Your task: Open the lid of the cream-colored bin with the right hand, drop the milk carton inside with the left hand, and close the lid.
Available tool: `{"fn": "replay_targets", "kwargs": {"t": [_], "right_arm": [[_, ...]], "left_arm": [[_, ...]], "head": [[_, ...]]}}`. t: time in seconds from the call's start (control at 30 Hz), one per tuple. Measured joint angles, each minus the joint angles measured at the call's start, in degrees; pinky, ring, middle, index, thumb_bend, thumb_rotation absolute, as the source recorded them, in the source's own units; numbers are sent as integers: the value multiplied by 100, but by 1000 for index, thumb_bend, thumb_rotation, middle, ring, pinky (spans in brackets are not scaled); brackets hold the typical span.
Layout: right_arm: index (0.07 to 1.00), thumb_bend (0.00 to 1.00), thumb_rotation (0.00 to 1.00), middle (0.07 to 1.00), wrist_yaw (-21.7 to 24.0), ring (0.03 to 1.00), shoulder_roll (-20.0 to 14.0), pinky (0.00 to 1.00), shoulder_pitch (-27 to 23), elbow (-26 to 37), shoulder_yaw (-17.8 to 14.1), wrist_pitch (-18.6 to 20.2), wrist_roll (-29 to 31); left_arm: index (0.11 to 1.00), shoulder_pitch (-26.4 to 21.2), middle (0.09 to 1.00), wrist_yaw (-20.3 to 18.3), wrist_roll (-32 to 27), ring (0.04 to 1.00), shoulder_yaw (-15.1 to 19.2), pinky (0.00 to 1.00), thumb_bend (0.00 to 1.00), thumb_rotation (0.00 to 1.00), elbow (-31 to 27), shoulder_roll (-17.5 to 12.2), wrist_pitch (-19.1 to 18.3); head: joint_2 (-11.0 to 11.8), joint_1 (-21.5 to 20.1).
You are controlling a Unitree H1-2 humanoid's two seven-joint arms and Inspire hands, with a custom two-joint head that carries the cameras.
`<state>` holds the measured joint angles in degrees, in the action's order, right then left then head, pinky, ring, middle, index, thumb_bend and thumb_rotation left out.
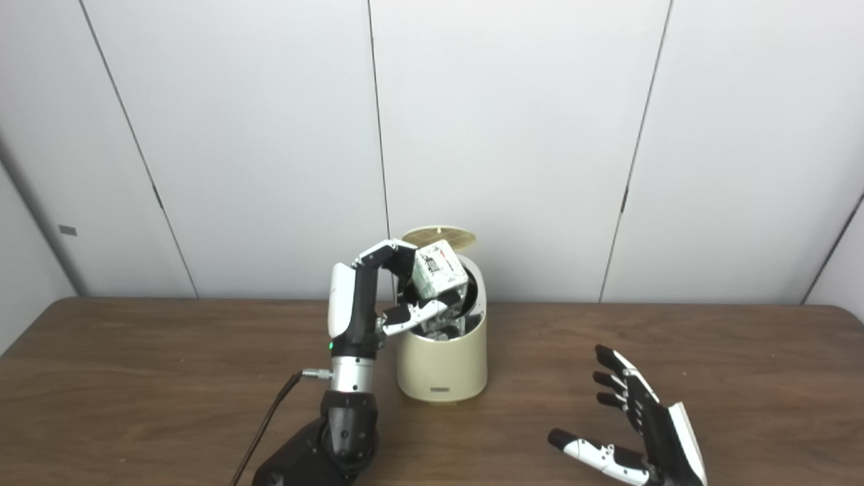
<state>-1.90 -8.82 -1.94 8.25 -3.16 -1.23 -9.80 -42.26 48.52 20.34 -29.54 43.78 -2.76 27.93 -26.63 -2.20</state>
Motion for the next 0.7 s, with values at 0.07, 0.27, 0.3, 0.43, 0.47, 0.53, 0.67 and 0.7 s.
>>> {"fn": "replay_targets", "kwargs": {"t": [0.07,0.27,0.3,0.43,0.47,0.53,0.67,0.7], "right_arm": [[867,748,300,884,2,837,2,765,-9,-63,8,0,25],[869,747,302,886,2,846,2,763,-87,-69,19,5,31],[870,749,297,886,1,848,2,771,-114,-77,20,4,35],[874,743,285,887,-1,850,1,785,-191,-220,22,-110,60],[874,743,285,887,-2,850,1,784,-194,-267,23,-126,56],[871,746,283,884,-10,844,1,772,-193,-297,23,-128,45],[865,745,280,885,-32,844,1,771,-247,-331,21,-187,38],[863,746,279,884,-33,844,1,769,-270,-356,21,-217,45]], "left_arm": [[731,4,710,-6,1,666,-6,612,860,197,-3,0,6],[721,101,697,-54,-5,651,-17,612,852,218,-131,-39,8],[715,124,694,-64,-8,650,-18,611,852,210,-157,-41,8],[712,158,689,-153,-24,644,-18,601,841,204,-245,-64,3],[712,179,687,-168,-23,642,-19,597,837,196,-294,-81,-1],[714,227,687,-193,-23,641,-18,591,824,176,-384,-99,-9],[708,284,678,-209,-24,623,-15,562,797,166,-449,-111,-13],[701,296,672,-230,-31,613,-15,544,787,167,-520,-123,-22]], "head": [[17,26],[44,18],[44,18],[105,53],[114,62],[132,62],[158,79],[176,79]]}}
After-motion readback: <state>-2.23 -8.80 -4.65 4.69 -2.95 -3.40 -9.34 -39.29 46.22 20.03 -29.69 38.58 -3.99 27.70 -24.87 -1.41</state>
